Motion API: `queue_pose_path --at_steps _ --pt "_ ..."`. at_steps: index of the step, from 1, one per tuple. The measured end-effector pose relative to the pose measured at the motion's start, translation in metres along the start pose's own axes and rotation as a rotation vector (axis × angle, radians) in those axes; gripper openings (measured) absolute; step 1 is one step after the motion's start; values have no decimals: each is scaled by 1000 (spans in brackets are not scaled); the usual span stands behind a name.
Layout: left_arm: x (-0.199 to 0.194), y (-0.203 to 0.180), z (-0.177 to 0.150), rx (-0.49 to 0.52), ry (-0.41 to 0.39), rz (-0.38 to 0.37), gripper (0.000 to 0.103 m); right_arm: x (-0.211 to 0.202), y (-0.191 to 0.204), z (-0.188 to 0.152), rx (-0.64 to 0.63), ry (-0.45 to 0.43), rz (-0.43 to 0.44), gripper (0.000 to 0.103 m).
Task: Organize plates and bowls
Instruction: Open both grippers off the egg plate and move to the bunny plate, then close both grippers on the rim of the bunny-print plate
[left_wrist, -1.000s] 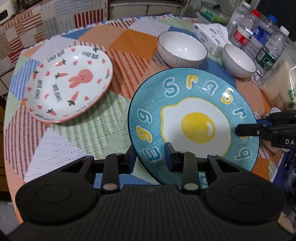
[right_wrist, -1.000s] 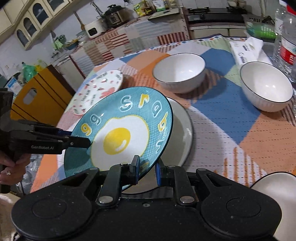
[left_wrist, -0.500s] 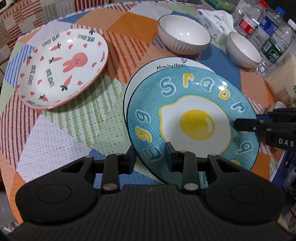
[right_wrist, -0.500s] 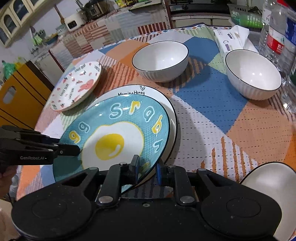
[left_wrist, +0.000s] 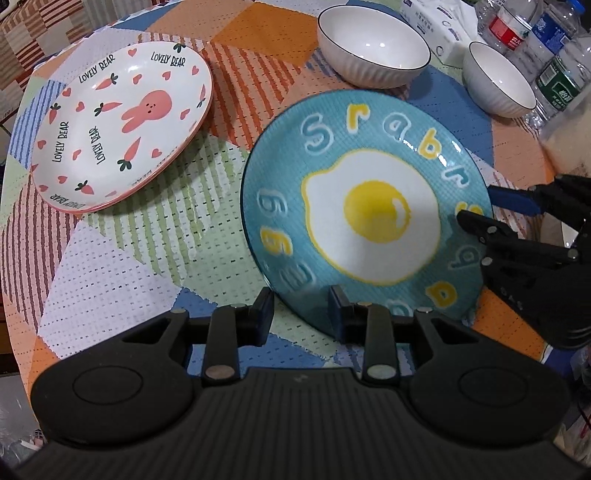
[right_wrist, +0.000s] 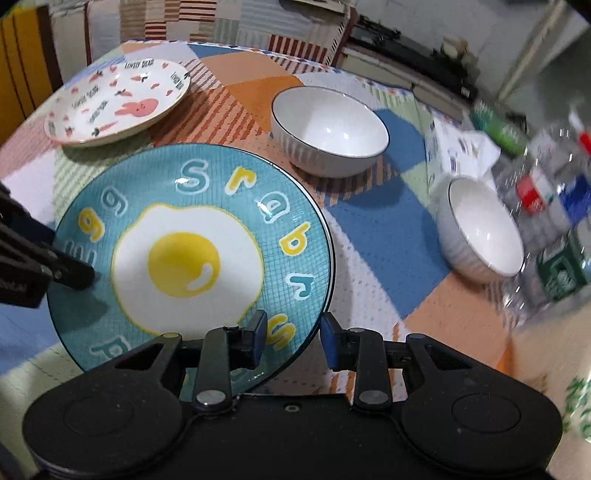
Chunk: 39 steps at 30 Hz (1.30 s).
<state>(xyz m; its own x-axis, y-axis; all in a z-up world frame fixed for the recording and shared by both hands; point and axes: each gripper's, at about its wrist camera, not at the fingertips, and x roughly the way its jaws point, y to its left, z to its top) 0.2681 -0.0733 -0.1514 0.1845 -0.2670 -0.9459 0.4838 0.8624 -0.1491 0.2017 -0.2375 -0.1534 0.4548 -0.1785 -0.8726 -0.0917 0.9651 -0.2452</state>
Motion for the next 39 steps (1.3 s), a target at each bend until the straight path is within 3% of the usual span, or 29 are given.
queue_pose_path --at_steps 3,6,12,16,24,29,31,36,39 --pt "-4 7 0 -31 -3 -15 27 -1 4 -1 -13 -20 -28 36" --pt "-19 7 -1 -19 -53 32 27 -7 1 -1 12 -48 -28 34" --pt "-52 10 -8 10 -94 75 27 -35 -8 6 67 -130 50 34" --pt "-76 13 -23 34 -118 87 27 -58 -6 12 61 -192 10 37" --pt "-119 26 -34 9 -175 98 31 -97 -3 33 61 -294 85 52" --pt "-153 52 -30 -25 -205 84 53 -120 7 63 -20 -296 91 61" --pt "-165 63 -26 -22 -223 105 58 -131 9 80 -52 -312 145 70" --pt "-180 96 -16 -83 -269 167 61 -142 22 116 -111 -311 303 79" --pt "-181 113 -9 -98 -299 228 70 -135 35 132 -149 -307 370 82"
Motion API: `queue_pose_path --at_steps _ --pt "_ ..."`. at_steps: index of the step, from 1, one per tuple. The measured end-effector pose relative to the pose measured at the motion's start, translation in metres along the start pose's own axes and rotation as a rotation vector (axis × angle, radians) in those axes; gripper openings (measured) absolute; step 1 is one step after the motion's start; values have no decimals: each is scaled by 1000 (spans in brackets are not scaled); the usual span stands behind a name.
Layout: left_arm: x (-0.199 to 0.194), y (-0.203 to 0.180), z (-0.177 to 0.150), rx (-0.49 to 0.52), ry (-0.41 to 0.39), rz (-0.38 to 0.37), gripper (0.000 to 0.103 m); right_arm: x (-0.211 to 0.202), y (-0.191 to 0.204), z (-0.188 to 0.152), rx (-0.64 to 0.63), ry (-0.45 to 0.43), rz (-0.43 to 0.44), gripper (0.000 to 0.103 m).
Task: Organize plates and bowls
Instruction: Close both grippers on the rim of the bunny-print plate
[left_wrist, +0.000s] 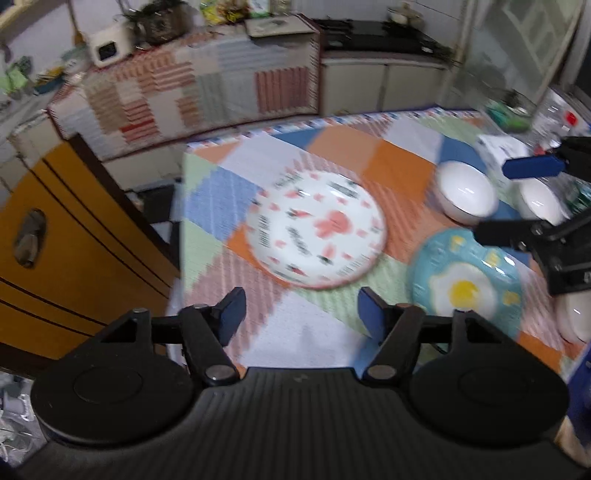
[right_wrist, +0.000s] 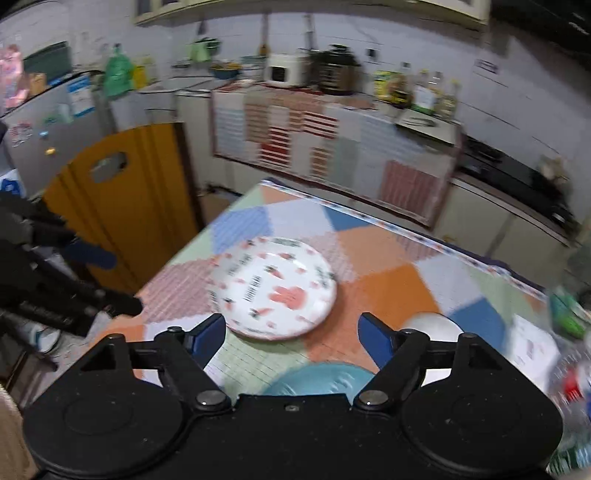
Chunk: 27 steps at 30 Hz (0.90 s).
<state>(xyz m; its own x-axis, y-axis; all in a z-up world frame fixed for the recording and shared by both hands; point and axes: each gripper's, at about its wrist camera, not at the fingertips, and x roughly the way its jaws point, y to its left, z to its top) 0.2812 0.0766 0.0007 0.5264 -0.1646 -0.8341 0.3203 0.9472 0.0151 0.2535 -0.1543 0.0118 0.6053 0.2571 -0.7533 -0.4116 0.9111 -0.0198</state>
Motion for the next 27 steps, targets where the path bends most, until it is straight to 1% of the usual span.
queue_pose_path --at_steps 2,4,5,6,8,10,11,12,14,16,17,21,23,25,27 --pt "4 10 3 3 -26 42 72 12 2 7 -26 -9 36 83" --pt "11 19 6 4 -41 54 76 24 -1 11 -31 -25 101 84" --pt "15 24 7 -9 -52 44 78 31 -4 12 -24 -31 134 84" --pt "19 29 7 -24 -65 31 78 38 -7 13 -7 -38 142 84" --pt "29 37 9 -47 -84 13 79 52 -14 13 28 -82 157 84" --pt "40 39 11 -48 -79 18 79 71 -22 12 56 -60 198 83" --pt "47 40 12 -47 -79 16 79 83 -28 12 68 -38 237 83" --pt "54 40 12 -55 -73 18 79 89 -32 10 76 -35 245 83" --pt "69 41 11 -80 -65 9 79 108 -36 7 77 -22 206 83" --pt "83 44 10 -117 -52 9 79 126 -40 3 48 5 193 81" --pt "91 45 9 -133 -49 -2 79 136 -44 1 57 20 187 81" --pt "118 54 5 -237 -47 -20 77 167 -70 -8 200 87 187 78" --pt "133 56 4 -270 -43 -12 75 182 -79 -15 257 120 178 76" --pt "145 55 2 -272 -50 -3 74 192 -87 -22 328 142 172 73" --pt "156 52 1 -255 -53 2 74 199 -90 -29 395 146 193 71"
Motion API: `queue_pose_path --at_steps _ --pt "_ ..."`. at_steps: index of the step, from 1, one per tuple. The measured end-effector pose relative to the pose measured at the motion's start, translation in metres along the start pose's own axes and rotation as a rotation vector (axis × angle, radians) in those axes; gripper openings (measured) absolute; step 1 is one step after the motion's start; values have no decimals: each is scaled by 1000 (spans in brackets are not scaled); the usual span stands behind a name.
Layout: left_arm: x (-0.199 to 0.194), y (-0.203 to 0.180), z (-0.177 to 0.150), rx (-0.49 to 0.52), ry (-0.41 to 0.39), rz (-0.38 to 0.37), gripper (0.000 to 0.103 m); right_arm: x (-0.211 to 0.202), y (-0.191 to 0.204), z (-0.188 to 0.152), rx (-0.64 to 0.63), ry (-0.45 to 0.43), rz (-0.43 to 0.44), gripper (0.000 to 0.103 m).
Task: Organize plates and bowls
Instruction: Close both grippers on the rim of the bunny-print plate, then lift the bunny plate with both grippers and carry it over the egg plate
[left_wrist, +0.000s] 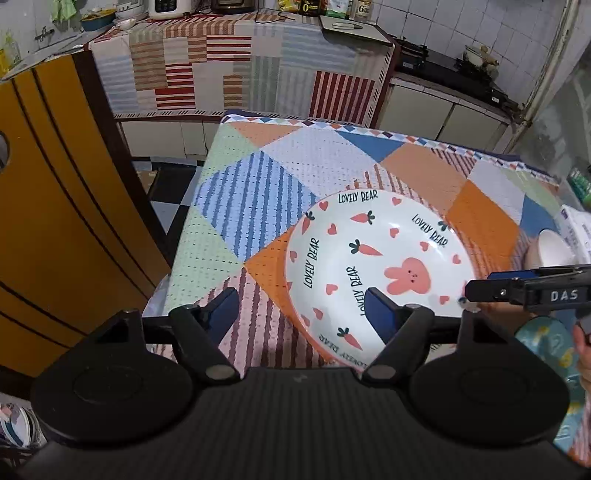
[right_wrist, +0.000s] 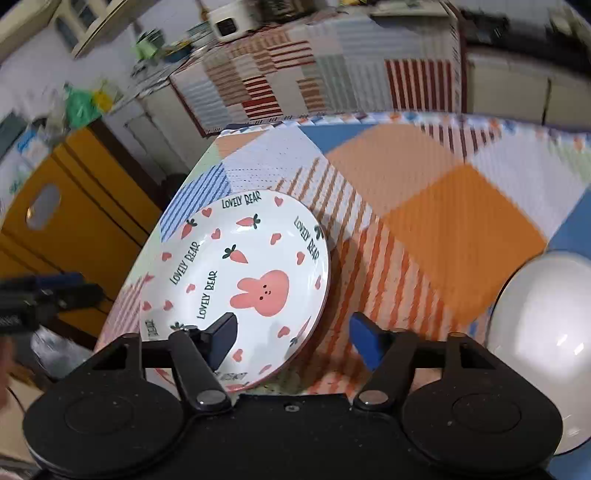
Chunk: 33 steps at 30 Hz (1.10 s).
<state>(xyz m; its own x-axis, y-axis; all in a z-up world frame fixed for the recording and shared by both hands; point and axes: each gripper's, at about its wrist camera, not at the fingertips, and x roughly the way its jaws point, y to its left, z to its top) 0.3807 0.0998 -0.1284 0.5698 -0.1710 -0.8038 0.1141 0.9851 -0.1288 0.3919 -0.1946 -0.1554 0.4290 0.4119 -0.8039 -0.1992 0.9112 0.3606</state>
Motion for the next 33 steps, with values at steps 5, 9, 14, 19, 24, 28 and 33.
queue_pose_path --at_steps 5,9,14,19,24,28,33 --pt "25 -4 -5 9 16 18 71 9 -2 -9 75 -2 37 63" --pt "40 2 -8 -42 57 -12 65 11 3 -11 38 10 43 61" --pt "54 8 -17 -51 84 -17 49 21 -1 -15 67 -9 36 52" --pt "60 21 -20 -121 90 -134 23 32 -4 -20 111 -45 11 24" --pt "66 20 -22 -144 72 -164 19 35 -10 -25 168 -85 -1 19" --pt "59 19 -23 -94 55 -161 20 34 -5 -23 121 -52 -5 20" --pt "33 8 -23 -32 54 -166 21 10 4 -29 19 -58 26 20"
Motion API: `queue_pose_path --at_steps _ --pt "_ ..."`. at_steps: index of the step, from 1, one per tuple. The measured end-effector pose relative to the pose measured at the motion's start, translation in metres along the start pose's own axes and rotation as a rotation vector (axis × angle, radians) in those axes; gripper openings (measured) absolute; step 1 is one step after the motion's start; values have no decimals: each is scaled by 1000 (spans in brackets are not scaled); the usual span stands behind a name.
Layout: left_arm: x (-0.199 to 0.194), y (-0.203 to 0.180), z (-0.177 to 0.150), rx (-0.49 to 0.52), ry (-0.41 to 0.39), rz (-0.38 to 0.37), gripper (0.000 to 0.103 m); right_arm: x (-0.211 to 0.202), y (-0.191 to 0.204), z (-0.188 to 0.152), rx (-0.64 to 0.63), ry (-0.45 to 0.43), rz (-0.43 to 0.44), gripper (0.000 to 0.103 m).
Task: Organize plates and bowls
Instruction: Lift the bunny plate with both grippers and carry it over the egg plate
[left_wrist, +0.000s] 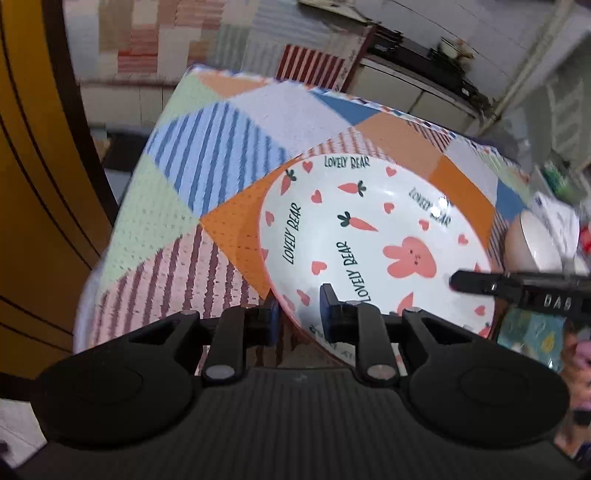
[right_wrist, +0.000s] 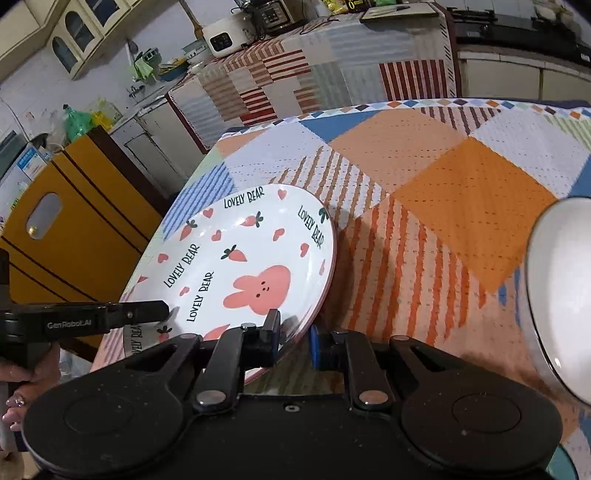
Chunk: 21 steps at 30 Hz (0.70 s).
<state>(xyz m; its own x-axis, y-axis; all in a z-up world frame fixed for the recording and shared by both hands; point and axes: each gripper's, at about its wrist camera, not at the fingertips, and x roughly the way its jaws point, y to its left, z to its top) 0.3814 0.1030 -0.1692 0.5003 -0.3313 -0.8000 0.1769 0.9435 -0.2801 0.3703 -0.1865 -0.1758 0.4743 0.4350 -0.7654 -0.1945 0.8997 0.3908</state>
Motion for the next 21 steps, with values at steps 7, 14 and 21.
queue_pose_path --at_steps 7,14,21 --pt "-47 -25 -7 49 -12 -21 21 -40 7 -10 -41 -57 21 20" --pt "-95 -55 -19 96 -36 -33 21 -94 19 -26 -65 -119 30 21" --pt "-128 -100 -34 166 -60 -57 21 -149 15 -54 -48 -174 31 22"
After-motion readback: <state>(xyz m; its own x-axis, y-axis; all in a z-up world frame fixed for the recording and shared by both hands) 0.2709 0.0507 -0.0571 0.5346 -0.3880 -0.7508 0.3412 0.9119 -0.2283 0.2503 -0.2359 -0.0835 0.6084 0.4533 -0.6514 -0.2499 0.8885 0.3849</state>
